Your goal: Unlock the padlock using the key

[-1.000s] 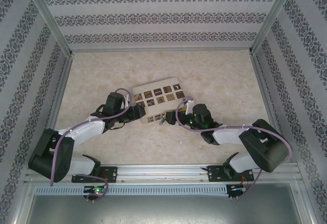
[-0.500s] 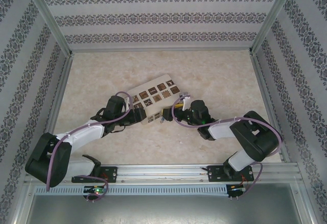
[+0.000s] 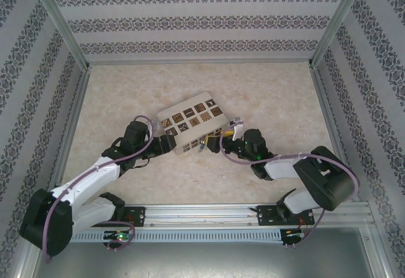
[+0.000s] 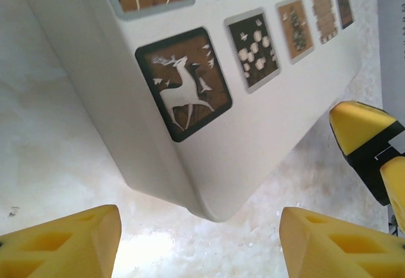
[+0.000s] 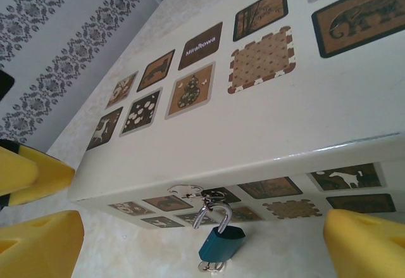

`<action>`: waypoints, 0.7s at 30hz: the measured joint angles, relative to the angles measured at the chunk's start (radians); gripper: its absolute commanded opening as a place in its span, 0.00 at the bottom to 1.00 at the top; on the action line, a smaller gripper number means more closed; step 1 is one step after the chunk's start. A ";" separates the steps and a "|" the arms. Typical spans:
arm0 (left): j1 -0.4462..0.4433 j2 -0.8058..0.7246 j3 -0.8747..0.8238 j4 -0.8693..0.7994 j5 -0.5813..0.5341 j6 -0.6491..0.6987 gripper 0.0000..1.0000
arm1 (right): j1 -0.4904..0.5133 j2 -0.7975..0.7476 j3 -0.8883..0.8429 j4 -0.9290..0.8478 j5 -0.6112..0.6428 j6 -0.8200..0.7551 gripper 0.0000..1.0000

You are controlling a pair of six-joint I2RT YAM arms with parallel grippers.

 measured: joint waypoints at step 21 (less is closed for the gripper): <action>0.000 0.217 0.225 0.010 0.122 0.065 0.52 | -0.039 -0.069 -0.021 -0.080 -0.092 0.134 0.87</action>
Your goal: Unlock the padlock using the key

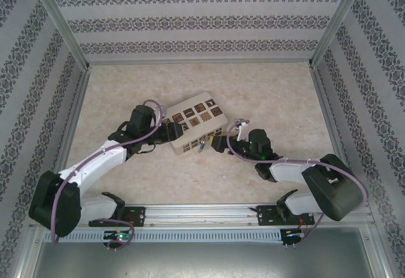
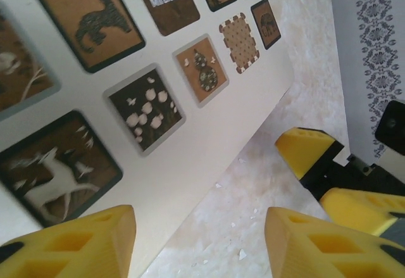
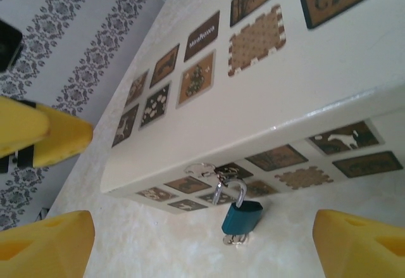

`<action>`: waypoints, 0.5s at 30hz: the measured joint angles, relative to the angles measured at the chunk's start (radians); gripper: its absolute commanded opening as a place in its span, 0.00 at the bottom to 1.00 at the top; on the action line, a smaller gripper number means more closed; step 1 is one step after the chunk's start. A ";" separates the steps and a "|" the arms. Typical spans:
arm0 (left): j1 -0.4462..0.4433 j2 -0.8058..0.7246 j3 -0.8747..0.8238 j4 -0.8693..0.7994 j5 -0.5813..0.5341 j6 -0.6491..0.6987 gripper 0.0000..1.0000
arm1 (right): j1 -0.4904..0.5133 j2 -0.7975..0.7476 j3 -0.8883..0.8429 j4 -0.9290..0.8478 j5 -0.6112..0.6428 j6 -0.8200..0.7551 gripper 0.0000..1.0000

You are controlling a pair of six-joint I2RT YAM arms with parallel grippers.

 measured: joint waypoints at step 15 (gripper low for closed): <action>0.000 0.219 0.128 0.019 0.022 0.037 0.45 | 0.023 0.287 0.004 0.227 -0.025 0.059 0.79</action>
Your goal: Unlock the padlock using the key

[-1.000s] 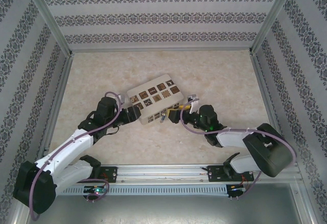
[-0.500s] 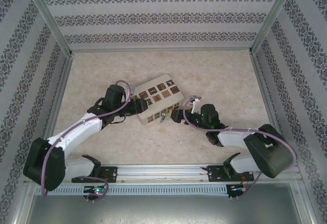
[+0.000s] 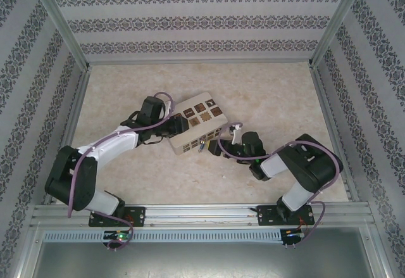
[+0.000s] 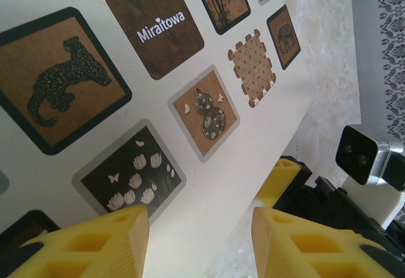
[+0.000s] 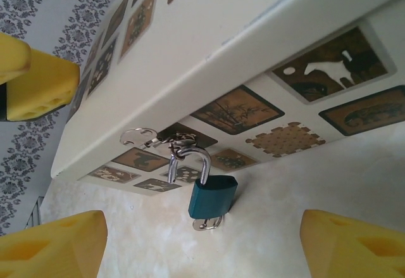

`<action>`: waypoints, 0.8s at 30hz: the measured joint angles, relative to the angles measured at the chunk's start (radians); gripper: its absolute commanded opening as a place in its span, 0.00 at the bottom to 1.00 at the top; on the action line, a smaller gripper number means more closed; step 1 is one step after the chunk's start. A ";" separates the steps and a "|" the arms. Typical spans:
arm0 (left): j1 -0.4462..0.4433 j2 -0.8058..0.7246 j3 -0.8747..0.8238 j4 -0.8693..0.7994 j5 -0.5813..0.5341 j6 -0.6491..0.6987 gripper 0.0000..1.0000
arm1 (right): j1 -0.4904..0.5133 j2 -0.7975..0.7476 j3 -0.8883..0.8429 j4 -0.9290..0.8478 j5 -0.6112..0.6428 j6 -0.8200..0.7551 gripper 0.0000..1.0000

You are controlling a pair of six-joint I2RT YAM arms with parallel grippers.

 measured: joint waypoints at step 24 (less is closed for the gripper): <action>-0.001 0.021 0.005 -0.004 -0.019 0.010 0.43 | 0.024 0.151 0.053 0.148 -0.048 0.011 0.71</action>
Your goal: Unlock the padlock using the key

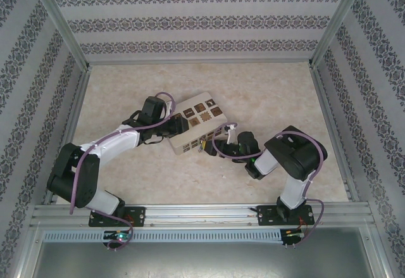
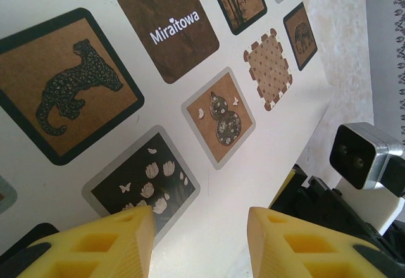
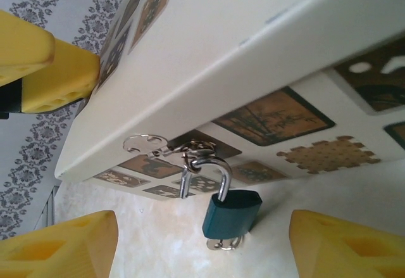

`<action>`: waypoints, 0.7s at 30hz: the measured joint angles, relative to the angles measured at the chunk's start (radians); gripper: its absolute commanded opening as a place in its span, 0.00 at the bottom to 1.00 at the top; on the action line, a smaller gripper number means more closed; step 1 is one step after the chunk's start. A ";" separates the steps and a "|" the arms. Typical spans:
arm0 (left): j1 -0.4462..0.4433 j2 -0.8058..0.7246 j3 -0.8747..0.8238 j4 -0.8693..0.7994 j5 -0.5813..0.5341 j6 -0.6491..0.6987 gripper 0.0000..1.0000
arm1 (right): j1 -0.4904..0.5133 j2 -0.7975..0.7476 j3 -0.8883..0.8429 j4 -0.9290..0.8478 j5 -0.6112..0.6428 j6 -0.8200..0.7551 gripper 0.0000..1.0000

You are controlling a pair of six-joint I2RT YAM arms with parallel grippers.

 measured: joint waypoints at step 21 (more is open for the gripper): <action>-0.003 0.000 -0.004 0.005 -0.012 -0.009 0.41 | 0.002 0.114 0.060 0.107 -0.018 0.010 0.67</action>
